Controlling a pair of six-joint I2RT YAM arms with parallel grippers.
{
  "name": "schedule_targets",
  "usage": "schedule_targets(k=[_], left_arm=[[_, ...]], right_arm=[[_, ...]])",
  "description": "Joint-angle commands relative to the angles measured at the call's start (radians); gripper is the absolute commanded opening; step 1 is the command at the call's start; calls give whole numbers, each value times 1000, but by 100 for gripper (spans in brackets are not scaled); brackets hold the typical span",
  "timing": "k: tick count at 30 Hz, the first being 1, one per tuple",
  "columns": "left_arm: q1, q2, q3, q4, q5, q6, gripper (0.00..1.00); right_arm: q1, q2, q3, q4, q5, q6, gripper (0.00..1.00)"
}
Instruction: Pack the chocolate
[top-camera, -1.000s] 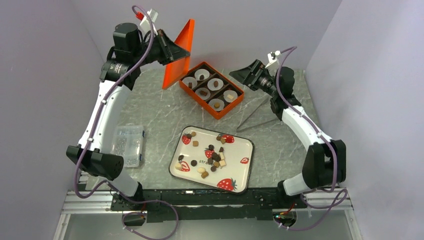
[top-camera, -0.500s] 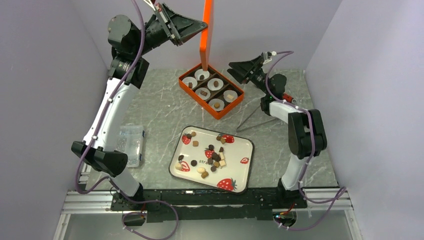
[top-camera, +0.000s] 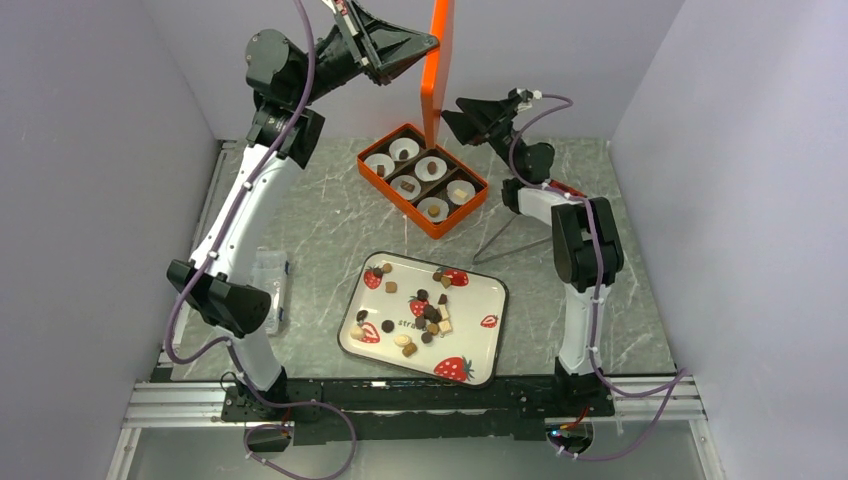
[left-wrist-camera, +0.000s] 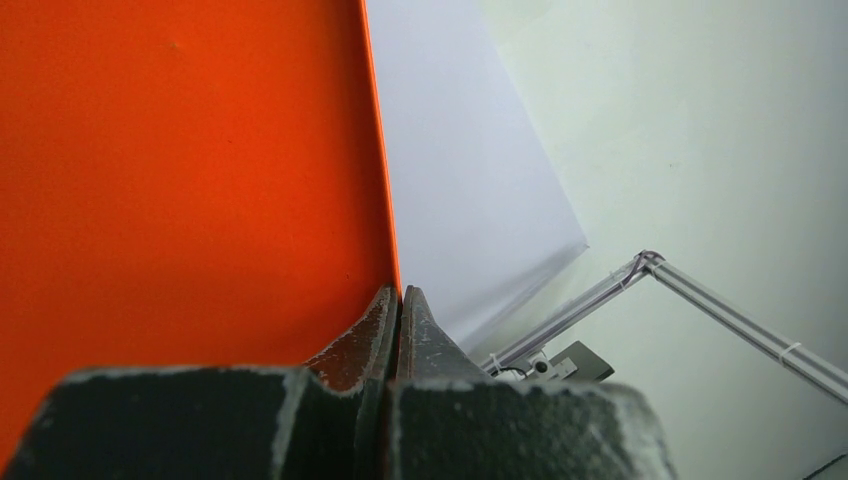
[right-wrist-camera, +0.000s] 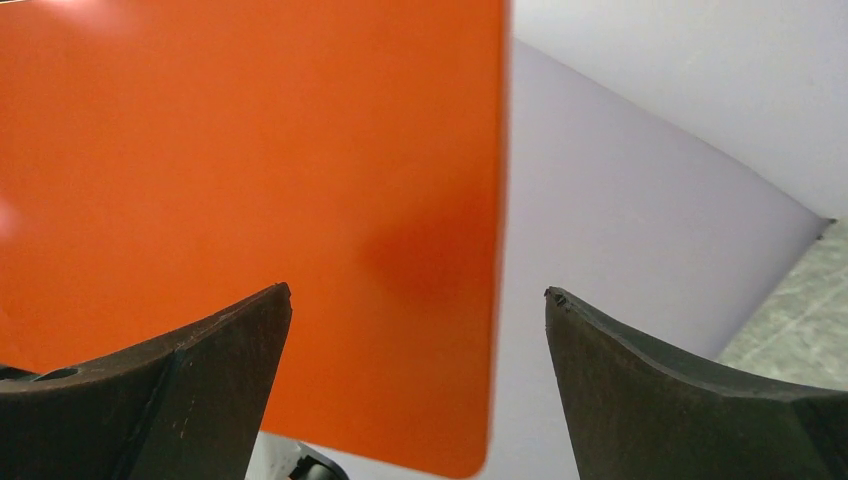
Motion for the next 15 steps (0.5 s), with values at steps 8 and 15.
schedule_targets(k=[8,15], left_arm=[[-30,5,81,148,-11,-61,0],[-30,1,68,175,1,-83,0]], right_arm=[[40,89,209,176,35,87,100],[41,116,215,270,56,157,100]])
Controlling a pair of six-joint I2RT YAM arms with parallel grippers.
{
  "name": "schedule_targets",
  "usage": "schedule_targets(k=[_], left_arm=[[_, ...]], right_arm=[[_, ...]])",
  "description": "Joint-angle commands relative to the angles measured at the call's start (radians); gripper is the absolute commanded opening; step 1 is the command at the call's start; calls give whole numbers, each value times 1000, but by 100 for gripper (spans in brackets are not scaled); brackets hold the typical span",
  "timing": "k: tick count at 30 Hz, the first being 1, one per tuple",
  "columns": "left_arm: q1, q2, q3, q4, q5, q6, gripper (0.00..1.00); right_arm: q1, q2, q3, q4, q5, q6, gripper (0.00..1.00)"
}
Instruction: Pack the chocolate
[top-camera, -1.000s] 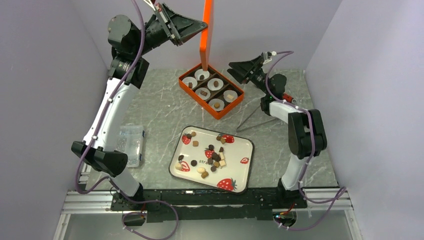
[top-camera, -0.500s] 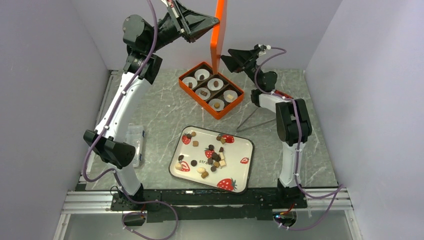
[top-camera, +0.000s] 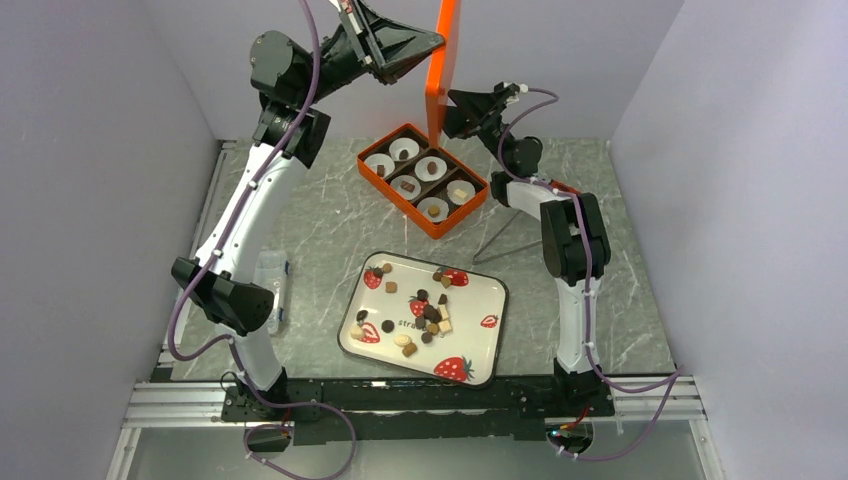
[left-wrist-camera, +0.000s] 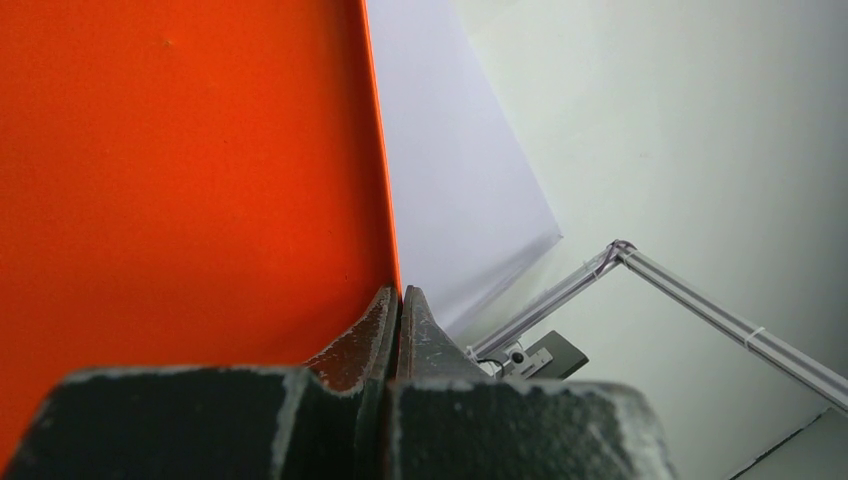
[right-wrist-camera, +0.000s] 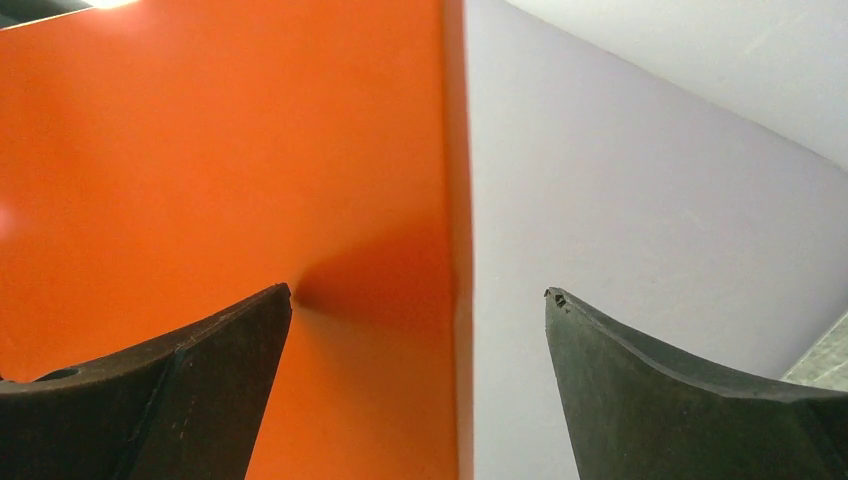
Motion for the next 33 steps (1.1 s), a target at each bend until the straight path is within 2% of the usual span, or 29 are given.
schedule_targets(k=[1,5,15,29,33], left_arm=[[-2,-29,21,171,-1,-51,0],[2,-19,-4,234,15,-105,0],[67,-85,-107,332,31,-182,0],[202,-132,-271,575,56,-359,0],[244,-127,-302,647,64,-409,0]], right_arm=[[0,13,50,258,19,71,100],[2,-16,77,258,-33,62,99],[-2,-118,38,261,-54,78,95],[-19,-329,-162,261,-75,60,84],[-37,-395,-214,260,-73,60,77]])
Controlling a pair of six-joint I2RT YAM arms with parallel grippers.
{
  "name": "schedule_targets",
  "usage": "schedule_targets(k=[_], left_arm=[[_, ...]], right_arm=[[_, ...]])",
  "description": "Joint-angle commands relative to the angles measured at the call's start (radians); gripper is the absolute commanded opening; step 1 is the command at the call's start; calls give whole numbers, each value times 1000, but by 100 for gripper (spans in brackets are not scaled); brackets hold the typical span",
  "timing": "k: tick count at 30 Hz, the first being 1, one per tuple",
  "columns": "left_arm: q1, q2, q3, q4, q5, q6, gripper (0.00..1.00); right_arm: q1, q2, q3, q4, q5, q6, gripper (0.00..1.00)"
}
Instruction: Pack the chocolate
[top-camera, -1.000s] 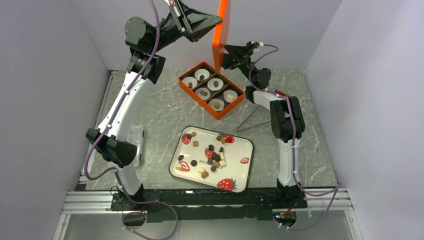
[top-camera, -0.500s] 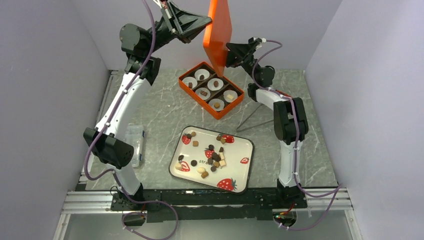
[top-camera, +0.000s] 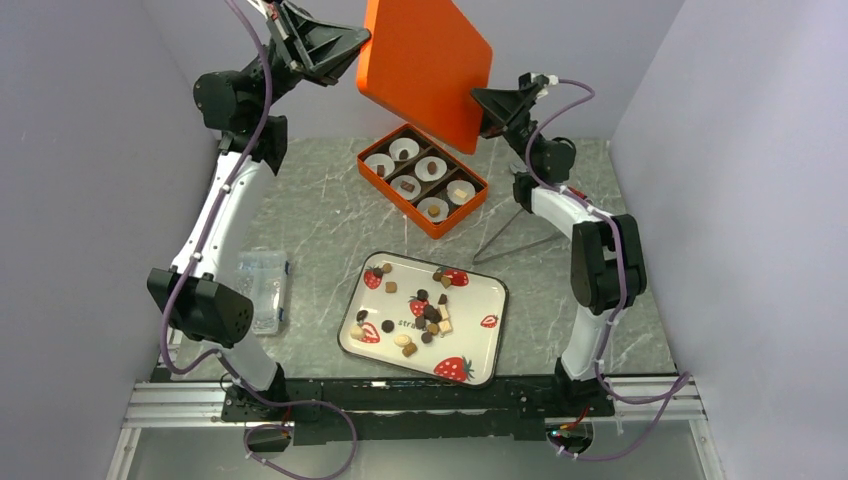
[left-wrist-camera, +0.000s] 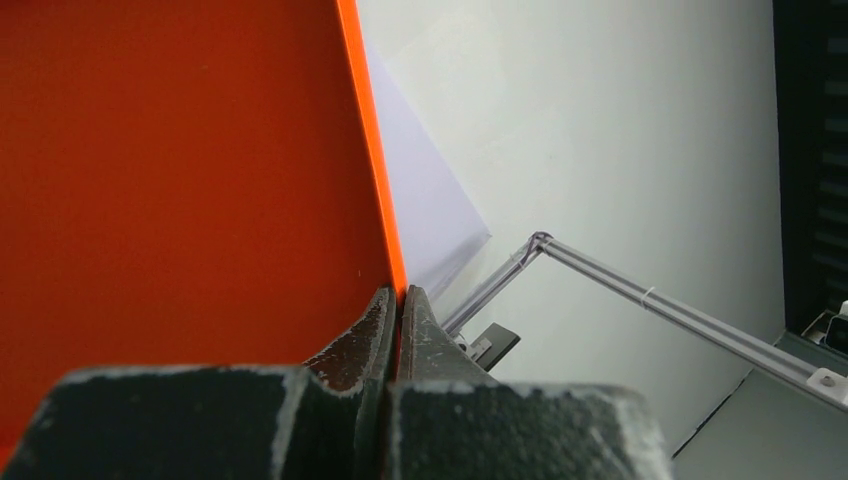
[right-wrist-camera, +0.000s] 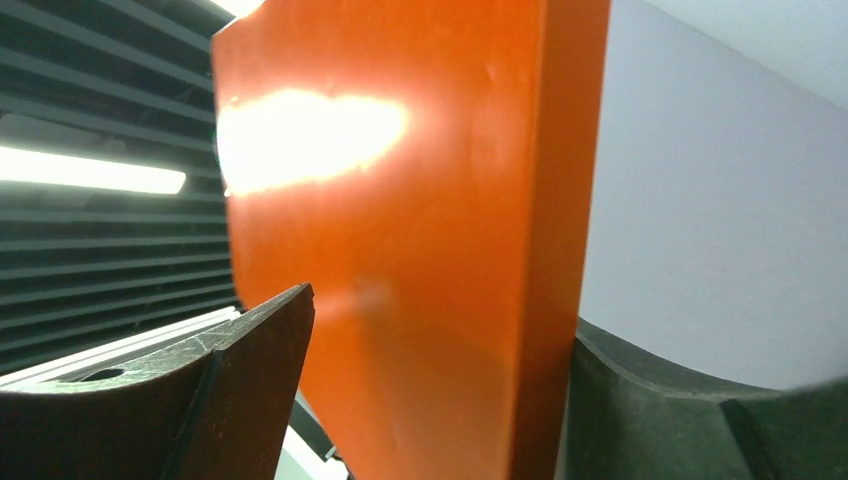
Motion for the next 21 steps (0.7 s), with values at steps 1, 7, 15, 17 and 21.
schedule_targets(k=[1,7,15,17,21], left_arm=[[48,-6,-40,149,4,-47,0],[73,13,-115,243,-6,-93,0],[110,98,-151,334,-9,-143,0],[116,127,-142,348,-1,-151,0],[126,169,-154,354,9,-141,4]], right_arm=[[-14,-122,-37,266,-16,11,74],[-25,-170,-96,266,-25,30,59],[-60,-233,-195,267,-27,44,30],[-64,-247,-221,265,-27,43,22],[-79,-272,-266,246,-25,42,9]])
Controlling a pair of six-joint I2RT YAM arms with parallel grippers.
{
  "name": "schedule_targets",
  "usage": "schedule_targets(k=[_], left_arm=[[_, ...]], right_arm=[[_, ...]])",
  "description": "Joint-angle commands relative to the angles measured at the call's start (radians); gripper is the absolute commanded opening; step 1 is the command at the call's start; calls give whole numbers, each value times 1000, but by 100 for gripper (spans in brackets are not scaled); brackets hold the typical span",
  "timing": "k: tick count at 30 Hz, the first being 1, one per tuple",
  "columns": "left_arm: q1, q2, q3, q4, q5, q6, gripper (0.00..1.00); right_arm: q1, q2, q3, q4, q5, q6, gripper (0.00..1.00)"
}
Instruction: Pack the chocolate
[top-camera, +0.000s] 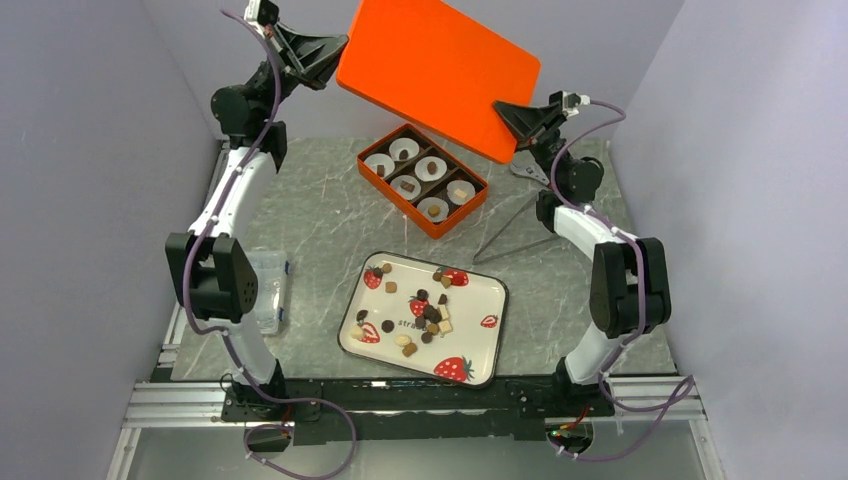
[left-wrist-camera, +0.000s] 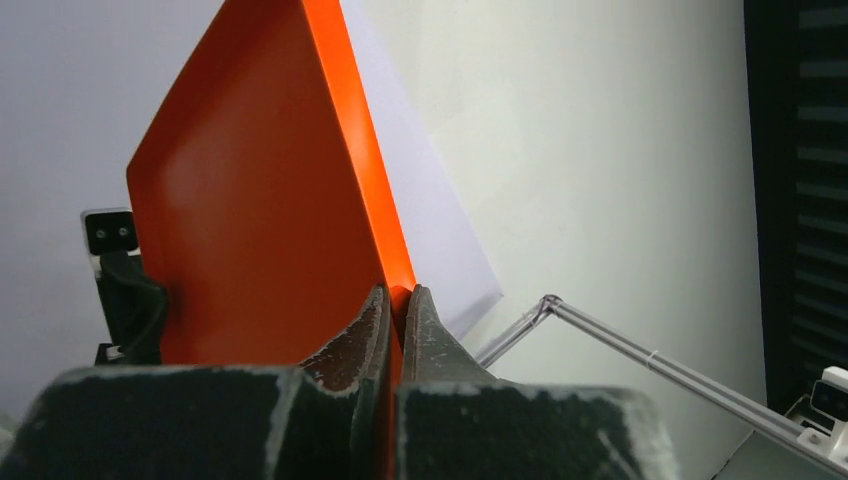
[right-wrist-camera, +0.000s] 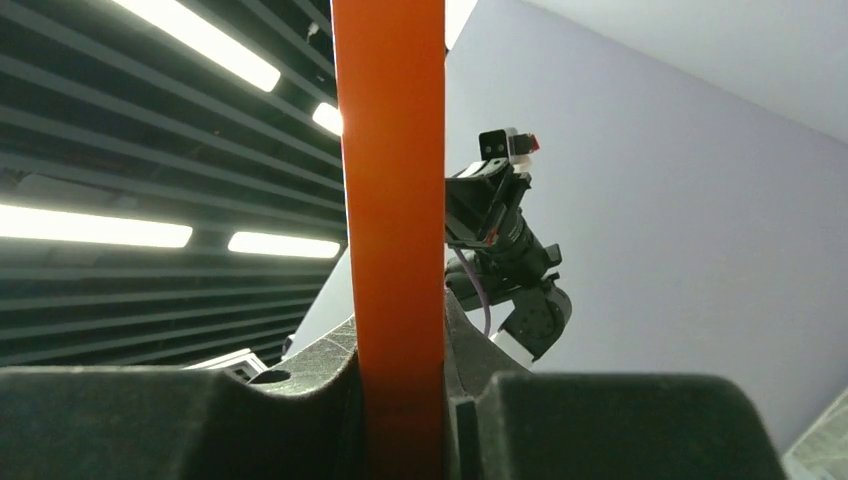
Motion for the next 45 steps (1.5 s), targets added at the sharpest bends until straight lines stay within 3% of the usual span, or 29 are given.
schedule_targets(k=[1,3,9,14,19,22,25,28,31,36,45], left_arm=[[-8,43,-13,74,40,15,7],[0,68,-17,75,46,20,17],[20,117,-58,20,67,96,53],[59,120,-137,-79,86,223,68],[110,127,-218,-249,89,406,70],[139,141,-195,-467,85,600,70],[140,172,-98,-773,47,892,66],[135,221,80,-1151,-102,1184,60],[111,305,219,-1345,-262,1329,50],[70,444,346,-1441,-429,1421,44],[6,630,443,-1404,-621,1384,41]], right_arm=[[7,-76,-39,226,-50,-26,5],[-6,-106,-68,189,-47,-44,0],[-33,-212,-145,18,-24,-147,0],[-48,-310,-209,-187,37,-240,0],[-59,-410,-264,-387,133,-325,0],[-60,-446,-261,-564,227,-401,0],[-57,-409,-242,-605,276,-414,0],[-57,-344,-216,-596,305,-387,0],[-58,-313,-197,-619,331,-405,0],[-58,-342,-176,-724,357,-499,0],[-58,-431,-195,-848,345,-618,0]])
